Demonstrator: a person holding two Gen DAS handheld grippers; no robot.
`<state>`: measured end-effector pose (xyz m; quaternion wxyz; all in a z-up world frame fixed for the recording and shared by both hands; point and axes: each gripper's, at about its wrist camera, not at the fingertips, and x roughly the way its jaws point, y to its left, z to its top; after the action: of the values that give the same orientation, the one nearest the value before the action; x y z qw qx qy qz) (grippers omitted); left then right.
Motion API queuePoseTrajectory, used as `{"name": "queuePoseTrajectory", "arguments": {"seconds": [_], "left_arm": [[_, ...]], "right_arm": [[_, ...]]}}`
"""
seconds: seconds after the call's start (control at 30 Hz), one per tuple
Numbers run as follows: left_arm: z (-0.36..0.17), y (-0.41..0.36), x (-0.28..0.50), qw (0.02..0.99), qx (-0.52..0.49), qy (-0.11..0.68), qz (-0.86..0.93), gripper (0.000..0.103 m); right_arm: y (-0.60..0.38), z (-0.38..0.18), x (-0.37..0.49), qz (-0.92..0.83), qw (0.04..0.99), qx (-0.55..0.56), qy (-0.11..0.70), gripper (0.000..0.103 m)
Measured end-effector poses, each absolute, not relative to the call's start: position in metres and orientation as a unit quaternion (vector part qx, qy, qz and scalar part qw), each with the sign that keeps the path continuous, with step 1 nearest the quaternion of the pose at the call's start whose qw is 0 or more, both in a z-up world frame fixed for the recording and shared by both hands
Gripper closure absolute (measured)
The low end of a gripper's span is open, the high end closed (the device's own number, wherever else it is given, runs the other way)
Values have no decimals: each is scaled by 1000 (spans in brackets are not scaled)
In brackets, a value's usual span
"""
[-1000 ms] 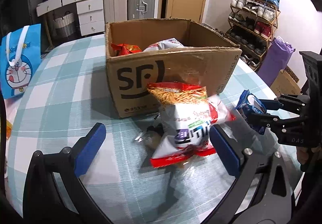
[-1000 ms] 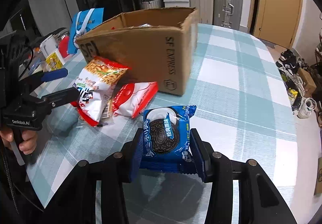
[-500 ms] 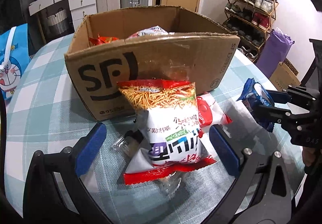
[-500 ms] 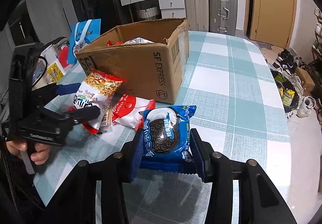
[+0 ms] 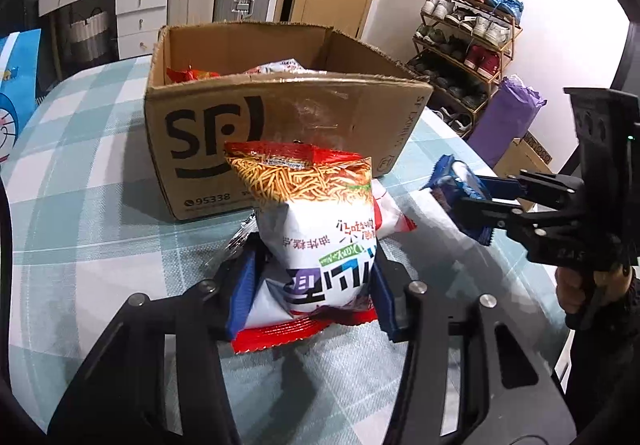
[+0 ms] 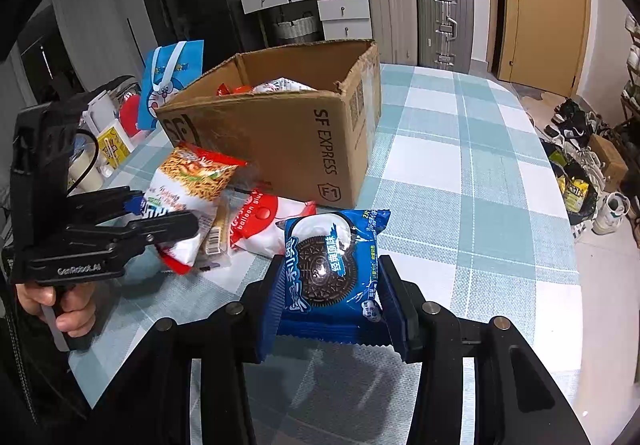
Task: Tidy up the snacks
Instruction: 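Carry both held packs over the cardboard box and open both grippers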
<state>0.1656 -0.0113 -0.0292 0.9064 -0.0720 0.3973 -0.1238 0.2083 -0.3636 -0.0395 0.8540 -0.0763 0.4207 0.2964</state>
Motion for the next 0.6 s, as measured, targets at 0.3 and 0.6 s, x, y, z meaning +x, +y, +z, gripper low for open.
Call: {"name": "queuePoseTrajectory", "arguments": {"seconds": [0.3, 0.6], "left_arm": [[-7, 0, 143, 919, -64, 371, -113, 56], [22, 5, 119, 932, -67, 339, -109, 56]], "right_arm": [[-354, -36, 202, 304, 856, -78, 410, 58], [-353, -17, 194, 309, 871, -59, 377, 58]]}}
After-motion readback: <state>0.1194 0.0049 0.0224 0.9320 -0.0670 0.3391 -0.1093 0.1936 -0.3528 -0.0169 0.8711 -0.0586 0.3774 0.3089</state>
